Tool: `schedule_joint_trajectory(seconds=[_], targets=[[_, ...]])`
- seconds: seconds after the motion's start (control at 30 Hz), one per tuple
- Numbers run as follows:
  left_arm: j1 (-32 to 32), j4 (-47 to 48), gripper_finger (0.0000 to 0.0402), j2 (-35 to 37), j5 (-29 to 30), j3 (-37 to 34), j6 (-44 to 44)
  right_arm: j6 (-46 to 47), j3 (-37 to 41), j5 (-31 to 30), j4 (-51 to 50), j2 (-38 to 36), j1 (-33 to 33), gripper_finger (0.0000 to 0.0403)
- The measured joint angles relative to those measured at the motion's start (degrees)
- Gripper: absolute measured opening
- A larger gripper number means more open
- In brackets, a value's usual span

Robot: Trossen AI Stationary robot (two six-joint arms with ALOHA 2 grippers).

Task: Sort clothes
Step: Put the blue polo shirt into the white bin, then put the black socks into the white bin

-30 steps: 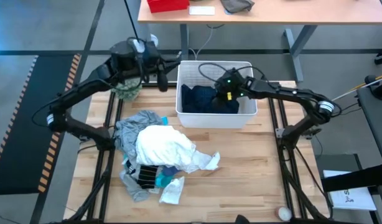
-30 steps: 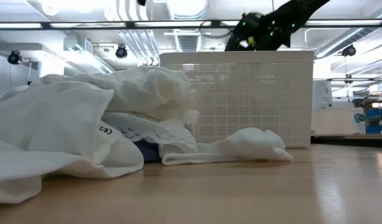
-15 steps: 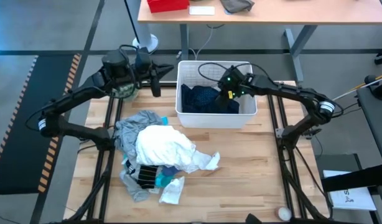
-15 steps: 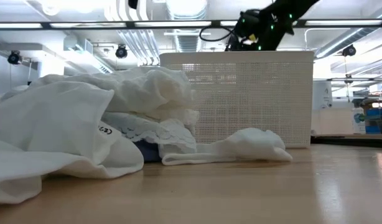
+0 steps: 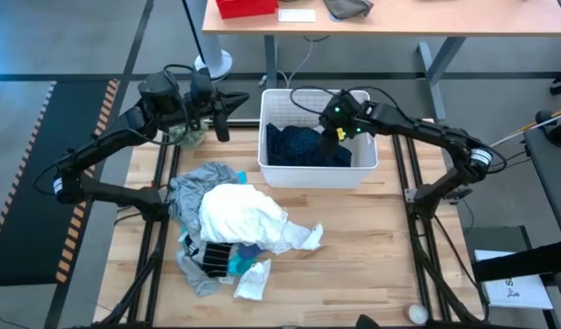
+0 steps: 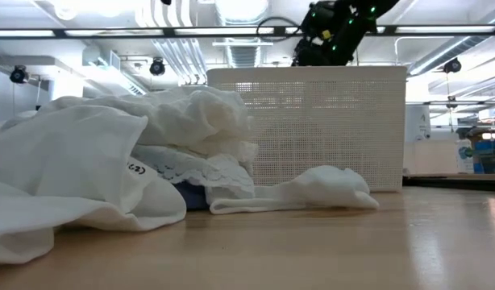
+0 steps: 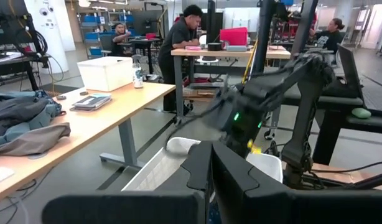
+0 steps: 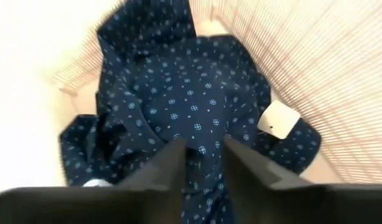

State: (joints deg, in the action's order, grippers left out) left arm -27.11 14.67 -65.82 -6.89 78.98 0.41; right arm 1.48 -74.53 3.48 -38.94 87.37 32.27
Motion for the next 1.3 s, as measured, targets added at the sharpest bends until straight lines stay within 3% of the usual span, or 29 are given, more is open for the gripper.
schedule_joint_trajectory(seconds=[0.1,0.47,0.7,0.9,1.3], targets=[[0.0,0.0,0.0,0.4,0.0,0.0,-0.6,-0.1,0.1,0.0,1.1,2.6,0.0,0.0012],[0.0,2.8,0.0,1.1,0.0,-0.8,-1.0,-0.1,0.2,0.0,3.9,15.2,0.0,0.0002],[0.0,2.9,0.0,1.1,0.0,-0.8,-1.0,-0.5,0.2,-0.5,3.2,18.8,0.0,0.0],[0.0,2.9,0.0,1.1,0.0,-0.8,-1.2,-0.5,0.2,-4.6,2.9,14.5,0.0,0.0],[0.0,1.4,0.0,1.6,0.0,-0.8,-1.6,-3.0,0.2,-8.1,2.8,-4.4,0.0,0.0]])
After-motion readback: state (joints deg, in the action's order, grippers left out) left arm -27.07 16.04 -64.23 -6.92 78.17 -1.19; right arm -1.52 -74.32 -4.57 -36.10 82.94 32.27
